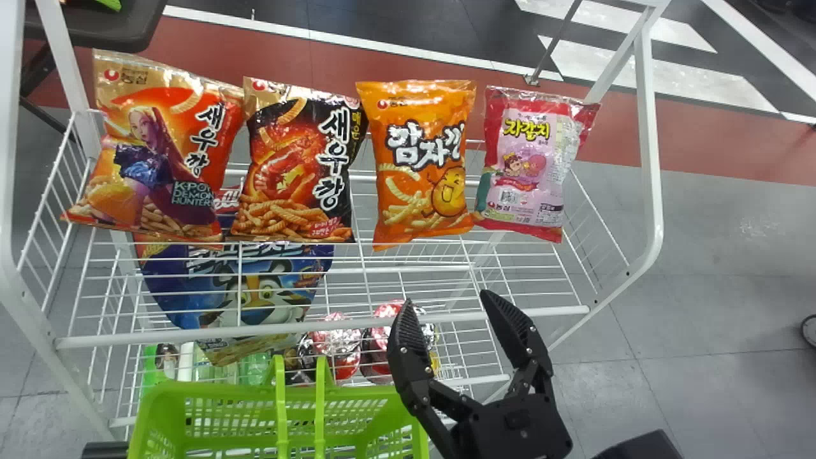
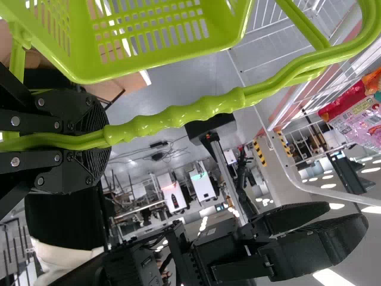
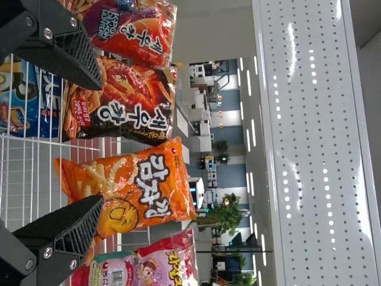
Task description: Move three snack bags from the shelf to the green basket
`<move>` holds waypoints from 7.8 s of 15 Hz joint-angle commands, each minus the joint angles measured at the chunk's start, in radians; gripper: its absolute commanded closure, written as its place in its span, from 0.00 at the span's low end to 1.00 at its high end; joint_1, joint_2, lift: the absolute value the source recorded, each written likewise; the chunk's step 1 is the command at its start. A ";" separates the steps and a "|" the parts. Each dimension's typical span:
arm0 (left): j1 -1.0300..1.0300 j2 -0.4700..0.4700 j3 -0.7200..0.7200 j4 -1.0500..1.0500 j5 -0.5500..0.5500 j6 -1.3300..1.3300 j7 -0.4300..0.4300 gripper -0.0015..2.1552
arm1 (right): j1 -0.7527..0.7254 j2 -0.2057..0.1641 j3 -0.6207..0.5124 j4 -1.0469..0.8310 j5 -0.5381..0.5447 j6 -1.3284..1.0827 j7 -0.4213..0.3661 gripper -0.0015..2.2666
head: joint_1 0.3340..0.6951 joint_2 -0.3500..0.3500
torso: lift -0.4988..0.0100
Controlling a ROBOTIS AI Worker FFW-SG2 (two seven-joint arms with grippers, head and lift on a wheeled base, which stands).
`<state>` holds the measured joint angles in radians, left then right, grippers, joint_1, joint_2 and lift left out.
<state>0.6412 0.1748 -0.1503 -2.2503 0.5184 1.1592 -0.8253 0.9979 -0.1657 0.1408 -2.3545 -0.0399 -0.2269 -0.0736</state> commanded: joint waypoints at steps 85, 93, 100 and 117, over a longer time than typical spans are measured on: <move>0.026 -0.043 0.048 0.000 -0.006 -0.074 -0.014 0.80 | -0.234 0.032 -0.267 -0.100 -0.130 1.337 0.726 0.00 | 1.00 0.00 | 0.89; 0.035 -0.048 0.025 -0.005 -0.023 -0.077 -0.015 0.80 | -0.228 0.083 -0.251 -0.075 -0.229 0.729 0.598 0.04 | 1.00 0.00 | 0.89; 0.035 -0.044 -0.011 -0.005 -0.044 -0.077 -0.015 0.80 | -0.522 0.083 -0.041 0.027 -0.095 0.631 0.316 0.04 | 1.00 0.00 | 0.89; 0.020 -0.003 0.003 0.008 -0.009 -0.077 -0.014 0.80 | -0.886 0.120 0.126 0.406 0.026 0.732 0.238 0.99 | 1.00 0.29 | 0.89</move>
<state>0.6609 0.1737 -0.1483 -2.2437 0.5092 1.0847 -0.8396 0.1005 -0.0438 0.2674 -1.9369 -0.0141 0.5075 0.1572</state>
